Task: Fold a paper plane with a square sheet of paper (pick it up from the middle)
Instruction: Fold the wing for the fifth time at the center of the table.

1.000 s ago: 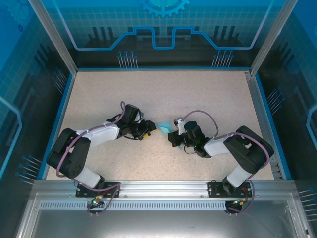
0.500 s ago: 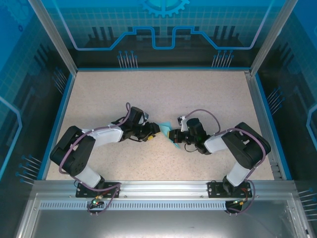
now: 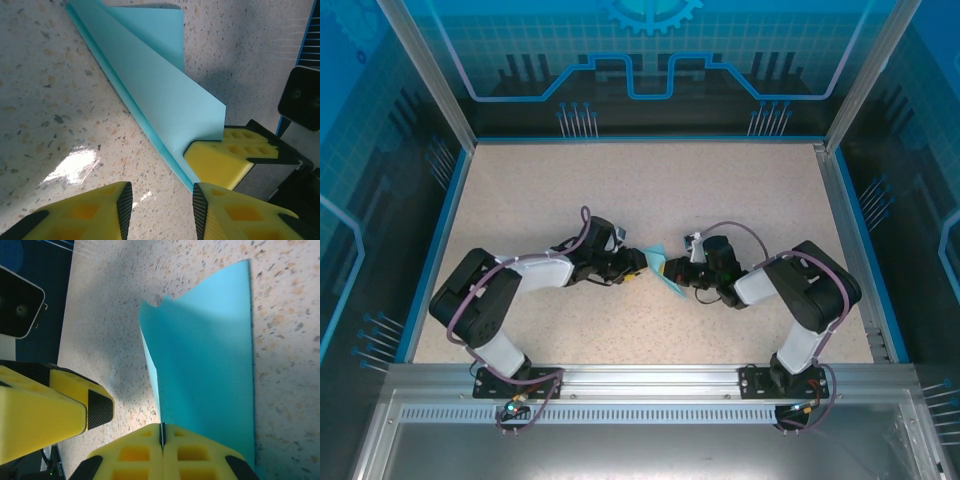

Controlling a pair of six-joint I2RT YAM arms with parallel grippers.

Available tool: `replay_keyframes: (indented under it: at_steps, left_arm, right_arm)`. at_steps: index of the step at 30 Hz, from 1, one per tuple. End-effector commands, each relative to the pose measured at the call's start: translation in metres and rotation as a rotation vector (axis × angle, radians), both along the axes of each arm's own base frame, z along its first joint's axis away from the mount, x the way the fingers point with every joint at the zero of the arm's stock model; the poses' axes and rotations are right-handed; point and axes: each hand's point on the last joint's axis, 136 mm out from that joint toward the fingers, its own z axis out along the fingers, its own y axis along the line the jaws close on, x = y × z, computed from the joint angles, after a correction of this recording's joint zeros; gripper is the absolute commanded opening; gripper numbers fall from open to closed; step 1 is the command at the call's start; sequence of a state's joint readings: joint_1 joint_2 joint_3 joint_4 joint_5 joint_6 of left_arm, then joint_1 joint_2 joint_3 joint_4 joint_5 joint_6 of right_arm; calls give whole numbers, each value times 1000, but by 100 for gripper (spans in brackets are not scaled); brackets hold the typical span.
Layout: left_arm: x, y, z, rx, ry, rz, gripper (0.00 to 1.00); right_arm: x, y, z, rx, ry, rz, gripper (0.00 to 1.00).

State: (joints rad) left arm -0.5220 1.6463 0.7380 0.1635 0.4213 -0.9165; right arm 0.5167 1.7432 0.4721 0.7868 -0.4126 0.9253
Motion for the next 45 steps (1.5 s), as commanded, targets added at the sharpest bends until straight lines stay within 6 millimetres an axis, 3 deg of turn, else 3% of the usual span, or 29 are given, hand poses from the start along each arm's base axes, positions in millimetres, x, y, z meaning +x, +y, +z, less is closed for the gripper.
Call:
replay_keyframes:
  at_steps: [1,19,45]
  left_arm:
    - [5,-13,8,-30,-42,-45,38]
    - [19,-16,1,-31,-63,-12,31]
    - [24,-53,-11,-73,-56,-124,14]
  right_arm:
    - [4,-5,0,38,22,-22,0]
    - [-4,-27,-20,17,98,-105,0]
    - [-11,-36,-32,33,197,-149,0]
